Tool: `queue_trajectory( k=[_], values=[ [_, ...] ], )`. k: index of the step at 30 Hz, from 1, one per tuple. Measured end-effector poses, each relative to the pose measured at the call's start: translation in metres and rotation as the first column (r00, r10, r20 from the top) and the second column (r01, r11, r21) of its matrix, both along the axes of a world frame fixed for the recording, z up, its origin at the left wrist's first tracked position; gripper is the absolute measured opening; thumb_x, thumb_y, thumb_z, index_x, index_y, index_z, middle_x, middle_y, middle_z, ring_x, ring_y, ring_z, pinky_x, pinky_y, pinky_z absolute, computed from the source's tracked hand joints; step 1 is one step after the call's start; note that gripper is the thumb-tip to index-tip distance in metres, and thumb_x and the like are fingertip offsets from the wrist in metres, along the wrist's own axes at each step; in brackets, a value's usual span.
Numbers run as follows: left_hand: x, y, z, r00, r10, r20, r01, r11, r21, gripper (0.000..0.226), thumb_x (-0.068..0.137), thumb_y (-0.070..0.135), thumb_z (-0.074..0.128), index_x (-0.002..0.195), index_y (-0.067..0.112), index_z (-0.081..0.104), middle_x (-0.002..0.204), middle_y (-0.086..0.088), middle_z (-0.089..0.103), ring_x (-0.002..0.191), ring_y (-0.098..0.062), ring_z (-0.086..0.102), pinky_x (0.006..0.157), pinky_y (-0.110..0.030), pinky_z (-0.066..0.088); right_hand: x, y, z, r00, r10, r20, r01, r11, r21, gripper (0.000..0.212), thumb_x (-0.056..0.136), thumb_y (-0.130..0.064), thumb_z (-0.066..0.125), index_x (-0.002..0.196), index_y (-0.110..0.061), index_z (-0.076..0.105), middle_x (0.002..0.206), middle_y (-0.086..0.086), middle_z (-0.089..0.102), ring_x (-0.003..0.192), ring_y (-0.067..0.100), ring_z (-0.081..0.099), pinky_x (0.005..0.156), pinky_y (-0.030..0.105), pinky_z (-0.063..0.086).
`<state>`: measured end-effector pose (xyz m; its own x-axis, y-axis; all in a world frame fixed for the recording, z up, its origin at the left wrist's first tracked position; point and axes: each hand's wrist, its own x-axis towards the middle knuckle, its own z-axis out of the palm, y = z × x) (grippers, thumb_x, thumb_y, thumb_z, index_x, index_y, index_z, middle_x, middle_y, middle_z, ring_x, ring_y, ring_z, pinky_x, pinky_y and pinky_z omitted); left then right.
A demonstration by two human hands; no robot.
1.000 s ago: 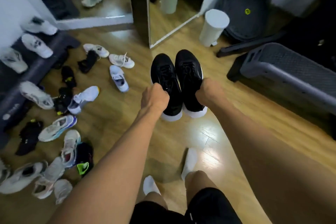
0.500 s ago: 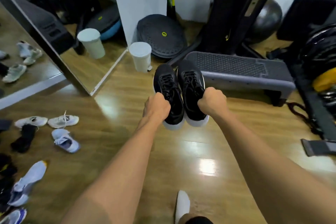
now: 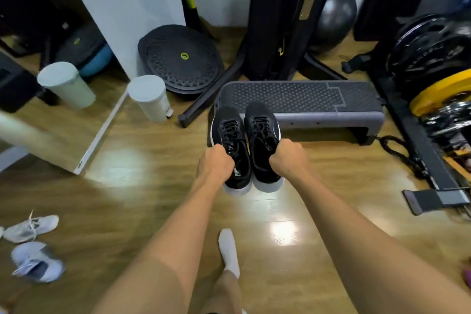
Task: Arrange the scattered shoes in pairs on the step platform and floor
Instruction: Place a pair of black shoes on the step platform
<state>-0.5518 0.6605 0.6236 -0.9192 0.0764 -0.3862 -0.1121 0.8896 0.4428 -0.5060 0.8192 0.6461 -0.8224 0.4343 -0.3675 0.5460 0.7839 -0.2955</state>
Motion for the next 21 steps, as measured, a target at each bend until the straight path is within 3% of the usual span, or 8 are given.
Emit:
queue_trajectory(
  k=[2, 4, 8, 15, 21],
  values=[
    [-0.037, 0.02, -0.011, 1.0, -0.008, 0.026, 0.008, 1.0, 0.018, 0.012, 0.08, 0.005, 0.043, 0.081, 0.004, 0.055, 0.088, -0.018, 0.062, 0.072, -0.037, 0.059, 0.06, -0.035, 0.049, -0.032, 0.017, -0.007, 1.0, -0.006, 0.009, 0.006, 1.0, -0.013, 0.002, 0.077, -0.009, 0.049, 0.078, -0.008, 0.047, 0.088, 0.015, 0.061, 0.078, 0.034, 0.052, 0.062, 0.032, 0.039],
    [-0.074, 0.039, -0.021, 0.998, 0.003, 0.063, -0.005, 0.999, 0.041, 0.015, 0.081, 0.005, 0.043, 0.087, 0.002, 0.056, 0.094, -0.02, 0.06, 0.08, -0.04, 0.061, 0.07, -0.041, 0.055, -0.065, 0.034, -0.014, 0.999, -0.026, 0.036, 0.027, 0.999, -0.025, 0.007, 0.079, -0.009, 0.048, 0.085, -0.007, 0.049, 0.097, 0.017, 0.064, 0.085, 0.035, 0.056, 0.064, 0.032, 0.039],
    [-0.148, 0.077, -0.036, 0.997, -0.034, 0.075, 0.034, 0.999, 0.01, 0.018, 0.085, 0.007, 0.045, 0.096, 0.001, 0.058, 0.103, -0.022, 0.061, 0.092, -0.041, 0.059, 0.074, -0.039, 0.05, -0.134, 0.072, -0.034, 0.995, -0.057, 0.08, 0.062, 0.996, -0.064, 0.02, 0.081, -0.01, 0.048, 0.1, -0.005, 0.054, 0.106, 0.017, 0.064, 0.097, 0.036, 0.058, 0.068, 0.032, 0.041],
    [-0.269, 0.142, -0.087, 0.988, 0.012, 0.156, -0.01, 1.0, -0.017, 0.027, 0.086, 0.009, 0.044, 0.106, 0.002, 0.061, 0.108, -0.024, 0.062, 0.098, -0.042, 0.06, 0.086, -0.044, 0.052, -0.258, 0.143, -0.096, 0.987, -0.056, 0.153, 0.075, 0.99, -0.12, 0.022, 0.082, -0.007, 0.05, 0.103, -0.005, 0.054, 0.103, 0.017, 0.065, 0.095, 0.036, 0.06, 0.065, 0.032, 0.042],
    [-0.361, 0.188, -0.16, 0.977, 0.079, 0.2, -0.078, 0.997, -0.016, 0.025, 0.086, 0.008, 0.043, 0.102, 0.003, 0.062, 0.099, -0.021, 0.064, 0.083, -0.04, 0.065, 0.075, -0.045, 0.057, -0.353, 0.192, -0.17, 0.977, -0.055, 0.205, 0.08, 0.99, -0.116, 0.034, 0.083, -0.007, 0.05, 0.117, -0.005, 0.049, 0.112, 0.018, 0.062, 0.105, 0.036, 0.058, 0.072, 0.034, 0.042]
  ],
)
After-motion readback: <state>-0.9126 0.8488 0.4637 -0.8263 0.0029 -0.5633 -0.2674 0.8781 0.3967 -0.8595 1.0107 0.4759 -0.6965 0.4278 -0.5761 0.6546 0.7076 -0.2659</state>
